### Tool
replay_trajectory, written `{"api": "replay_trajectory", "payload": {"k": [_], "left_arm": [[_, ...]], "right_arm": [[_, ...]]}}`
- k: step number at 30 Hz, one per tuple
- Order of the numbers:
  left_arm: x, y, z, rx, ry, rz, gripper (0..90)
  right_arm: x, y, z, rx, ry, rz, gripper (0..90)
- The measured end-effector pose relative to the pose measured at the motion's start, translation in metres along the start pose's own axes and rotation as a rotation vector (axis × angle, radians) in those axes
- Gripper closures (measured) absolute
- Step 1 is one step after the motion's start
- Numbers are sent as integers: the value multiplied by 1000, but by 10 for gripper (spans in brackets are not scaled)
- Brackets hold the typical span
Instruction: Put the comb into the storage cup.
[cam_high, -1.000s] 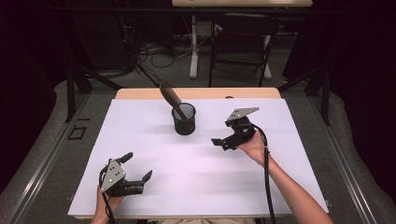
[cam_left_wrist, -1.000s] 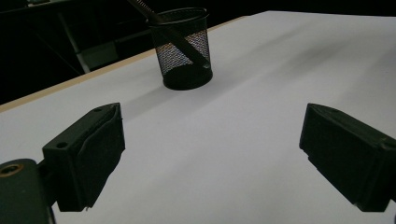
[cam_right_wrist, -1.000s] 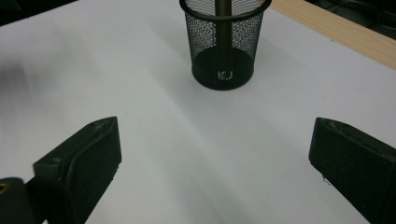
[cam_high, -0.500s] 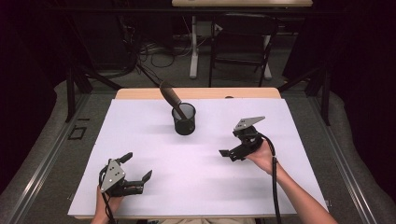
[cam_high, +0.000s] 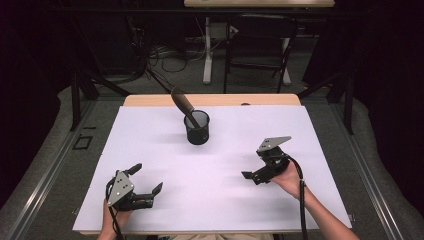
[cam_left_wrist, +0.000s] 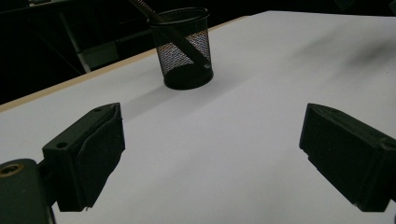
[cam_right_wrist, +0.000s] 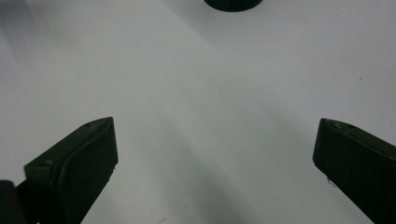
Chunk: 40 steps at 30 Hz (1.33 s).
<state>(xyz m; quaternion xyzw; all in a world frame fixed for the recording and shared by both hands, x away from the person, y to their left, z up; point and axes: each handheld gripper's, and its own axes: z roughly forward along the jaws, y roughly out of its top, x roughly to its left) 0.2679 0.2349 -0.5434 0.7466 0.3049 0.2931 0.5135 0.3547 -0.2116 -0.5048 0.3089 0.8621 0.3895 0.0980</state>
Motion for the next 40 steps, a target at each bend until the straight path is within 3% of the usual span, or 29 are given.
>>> {"api": "replay_trajectory", "payload": {"k": [18, 32, 37, 38, 40], "left_arm": [[0, 0, -1, -2, -2, -2, 69], [0, 0, 0, 4, -2, 0, 69], [0, 0, 1, 6, -7, 2, 70], [0, 0, 1, 7, -6, 1, 70], [0, -1, 1, 9, -6, -2, 70]], "right_arm": [[6, -32, -16, -24, -31, 30, 0], [13, -59, -39, -119, -94, 52, 0], [17, -65, -44, -138, -111, 37, 0], [18, -66, -46, -155, -141, 25, 0], [19, -66, -47, -170, -146, 16, 0]]}}
